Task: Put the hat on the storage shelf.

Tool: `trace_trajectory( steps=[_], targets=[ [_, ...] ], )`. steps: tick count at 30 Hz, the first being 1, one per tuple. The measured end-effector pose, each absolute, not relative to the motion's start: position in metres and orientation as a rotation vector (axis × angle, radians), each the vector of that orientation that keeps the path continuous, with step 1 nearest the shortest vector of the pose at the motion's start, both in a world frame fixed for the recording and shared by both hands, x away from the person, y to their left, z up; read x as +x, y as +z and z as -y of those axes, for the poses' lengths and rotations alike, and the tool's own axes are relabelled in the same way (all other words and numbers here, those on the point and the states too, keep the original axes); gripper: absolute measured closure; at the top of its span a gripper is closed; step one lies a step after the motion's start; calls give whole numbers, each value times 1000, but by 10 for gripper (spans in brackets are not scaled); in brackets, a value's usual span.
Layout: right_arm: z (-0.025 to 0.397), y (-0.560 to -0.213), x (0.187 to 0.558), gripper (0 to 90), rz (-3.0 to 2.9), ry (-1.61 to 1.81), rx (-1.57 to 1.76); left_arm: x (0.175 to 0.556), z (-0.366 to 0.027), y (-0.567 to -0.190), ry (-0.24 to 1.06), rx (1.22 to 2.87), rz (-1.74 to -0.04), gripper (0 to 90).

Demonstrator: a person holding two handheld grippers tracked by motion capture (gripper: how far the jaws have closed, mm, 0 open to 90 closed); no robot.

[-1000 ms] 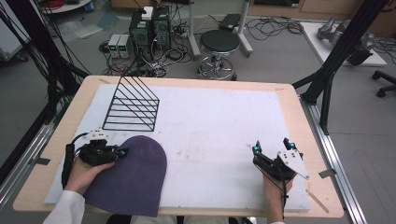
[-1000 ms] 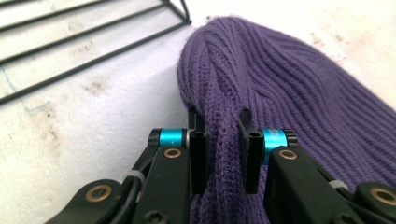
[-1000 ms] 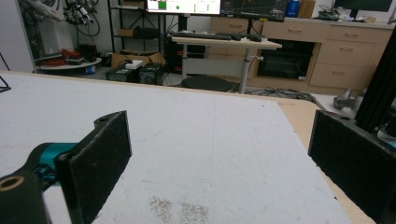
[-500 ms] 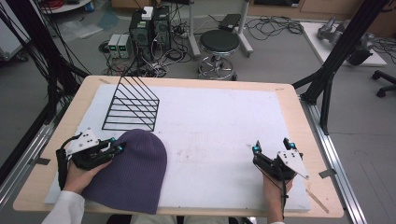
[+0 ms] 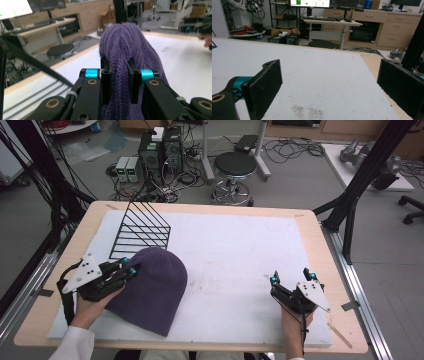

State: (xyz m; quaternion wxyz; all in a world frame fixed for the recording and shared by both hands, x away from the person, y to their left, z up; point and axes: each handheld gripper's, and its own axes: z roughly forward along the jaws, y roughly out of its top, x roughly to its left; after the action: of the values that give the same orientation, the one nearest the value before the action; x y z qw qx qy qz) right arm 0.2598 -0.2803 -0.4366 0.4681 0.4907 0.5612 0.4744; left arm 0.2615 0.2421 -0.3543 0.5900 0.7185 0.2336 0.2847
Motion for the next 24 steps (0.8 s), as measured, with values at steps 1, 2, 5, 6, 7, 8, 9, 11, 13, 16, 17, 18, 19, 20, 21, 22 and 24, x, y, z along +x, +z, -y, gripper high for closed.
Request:
trace_trajectory(
  steps=[1, 2, 5, 6, 7, 8, 9, 11, 13, 16, 17, 18, 19, 20, 21, 22, 24],
  targets=[
    [280, -437, 260, 52, -1377, 1166, 1209, 261, -240, -352, 672, 1659, -535, 784],
    [279, -437, 259, 52, -1378, 1165, 1208, 260, -238, -349, 683, 1641, -529, 784],
    [279, -437, 259, 52, -1378, 1166, 1208, 258, -230, -342, 738, 1574, -521, 784],
    [279, -437, 259, 52, -1378, 1166, 1205, 257, -226, -339, 754, 1529, -524, 783],
    [279, -437, 259, 52, -1378, 1164, 1202, 256, -223, -338, 769, 1506, -525, 784],
    [279, -437, 259, 52, -1379, 1165, 1202, 255, -219, -335, 791, 1477, -524, 783],
    [279, -437, 259, 52, -1378, 1166, 1200, 255, -216, -333, 808, 1451, -524, 784],
    [279, -436, 259, 52, -1378, 1169, 1199, 255, -208, -329, 836, 1400, -522, 784],
    [278, -436, 259, 52, -1377, 1173, 1204, 256, -201, -323, 844, 1358, -516, 784],
    [279, -436, 258, 52, -1376, 1177, 1201, 257, -190, -313, 871, 1292, -499, 784],
    [279, -436, 258, 52, -1377, 1179, 1201, 257, -186, -309, 876, 1276, -494, 784],
    [279, -436, 258, 52, -1377, 1181, 1205, 257, -184, -306, 881, 1263, -489, 784],
    [279, -436, 258, 52, -1374, 1183, 1205, 258, -181, -302, 879, 1253, -484, 784],
    [279, -436, 258, 52, -1371, 1187, 1202, 258, -180, -298, 881, 1243, -478, 784],
    [279, -436, 258, 52, -1371, 1187, 1192, 258, -178, -295, 880, 1237, -471, 784],
    [279, -435, 257, 52, -1367, 1202, 1190, 258, -176, -291, 878, 1230, -465, 784],
    [278, -435, 256, 52, -1364, 1213, 1184, 258, -174, -285, 877, 1218, -454, 784]
  ],
)
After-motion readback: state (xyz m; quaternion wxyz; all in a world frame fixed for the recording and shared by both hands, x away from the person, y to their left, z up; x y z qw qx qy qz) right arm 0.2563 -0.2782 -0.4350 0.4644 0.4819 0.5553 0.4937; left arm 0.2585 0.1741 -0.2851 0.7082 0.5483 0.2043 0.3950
